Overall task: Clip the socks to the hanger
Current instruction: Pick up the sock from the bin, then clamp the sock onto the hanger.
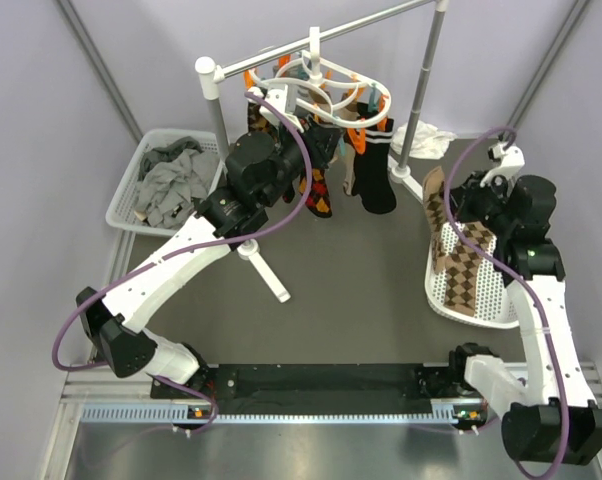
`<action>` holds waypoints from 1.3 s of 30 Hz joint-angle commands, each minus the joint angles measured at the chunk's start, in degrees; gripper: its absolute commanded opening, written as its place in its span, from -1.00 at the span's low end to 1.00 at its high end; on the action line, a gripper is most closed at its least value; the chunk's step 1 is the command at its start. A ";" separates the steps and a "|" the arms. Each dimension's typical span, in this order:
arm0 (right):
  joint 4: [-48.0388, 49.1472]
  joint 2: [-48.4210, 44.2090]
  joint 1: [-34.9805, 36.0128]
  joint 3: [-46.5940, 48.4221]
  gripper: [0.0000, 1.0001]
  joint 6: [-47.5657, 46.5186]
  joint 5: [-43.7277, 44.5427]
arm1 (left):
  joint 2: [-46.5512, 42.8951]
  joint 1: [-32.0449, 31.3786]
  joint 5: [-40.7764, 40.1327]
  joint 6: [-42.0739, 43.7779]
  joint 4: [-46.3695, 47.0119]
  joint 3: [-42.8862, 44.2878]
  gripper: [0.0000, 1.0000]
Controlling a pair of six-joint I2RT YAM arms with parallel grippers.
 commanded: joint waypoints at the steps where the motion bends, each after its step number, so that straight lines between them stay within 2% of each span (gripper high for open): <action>1: 6.06 -2.93 4.22 2.94 -1.00 0.06 -6.41 | -1.60 0.22 0.66 -1.12 3.59 -0.36 -0.72; 6: 10.01 -3.02 10.54 3.12 -1.00 3.48 -9.58 | -1.33 0.22 0.75 -1.21 3.59 -0.27 -0.73; 11: 16.34 -1.62 18.27 3.21 -1.00 7.96 -9.33 | -1.24 0.22 0.84 -1.91 4.73 -0.89 -0.73; 18: 23.55 1.98 24.52 3.38 -1.00 11.66 -7.30 | -0.98 0.22 1.63 -2.88 5.17 -0.97 -0.74; 31: 28.74 7.78 29.45 5.14 -1.00 14.30 -4.84 | -1.68 0.22 3.39 -3.85 6.05 -1.94 -0.74; 39: 30.15 9.46 29.72 6.63 -1.00 14.56 -4.14 | -1.77 0.22 3.48 -3.58 5.96 -2.29 -0.74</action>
